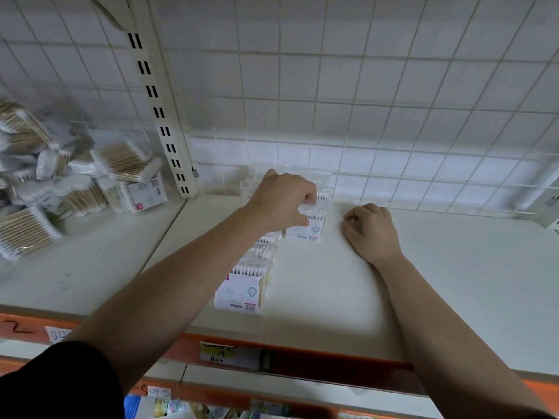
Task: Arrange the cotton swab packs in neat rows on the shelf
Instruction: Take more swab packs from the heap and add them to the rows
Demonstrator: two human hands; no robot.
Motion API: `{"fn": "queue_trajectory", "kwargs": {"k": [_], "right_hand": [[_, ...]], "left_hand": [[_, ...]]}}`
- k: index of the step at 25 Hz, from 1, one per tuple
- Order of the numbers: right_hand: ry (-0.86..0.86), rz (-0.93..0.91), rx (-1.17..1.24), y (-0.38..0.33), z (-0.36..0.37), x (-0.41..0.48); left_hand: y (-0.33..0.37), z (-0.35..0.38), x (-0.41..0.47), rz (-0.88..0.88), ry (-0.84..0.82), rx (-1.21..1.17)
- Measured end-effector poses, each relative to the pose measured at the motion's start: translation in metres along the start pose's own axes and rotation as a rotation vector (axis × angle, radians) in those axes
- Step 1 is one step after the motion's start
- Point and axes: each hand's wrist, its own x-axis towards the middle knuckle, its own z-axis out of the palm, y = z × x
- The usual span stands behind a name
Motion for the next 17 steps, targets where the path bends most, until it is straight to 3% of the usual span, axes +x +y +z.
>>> {"fn": "queue_trajectory", "kwargs": {"k": [12,17], "right_hand": [[-0.012,0.002,0.026,0.002,0.001,0.002],[0.097,0.020,0.189,-0.010,-0.012,0.005]], "left_hand": [[-0.001,-0.004,0.028,-0.022,-0.073,0.068],[-0.008,-0.006,0.022,-0.030,-0.019,-0.001]]}}
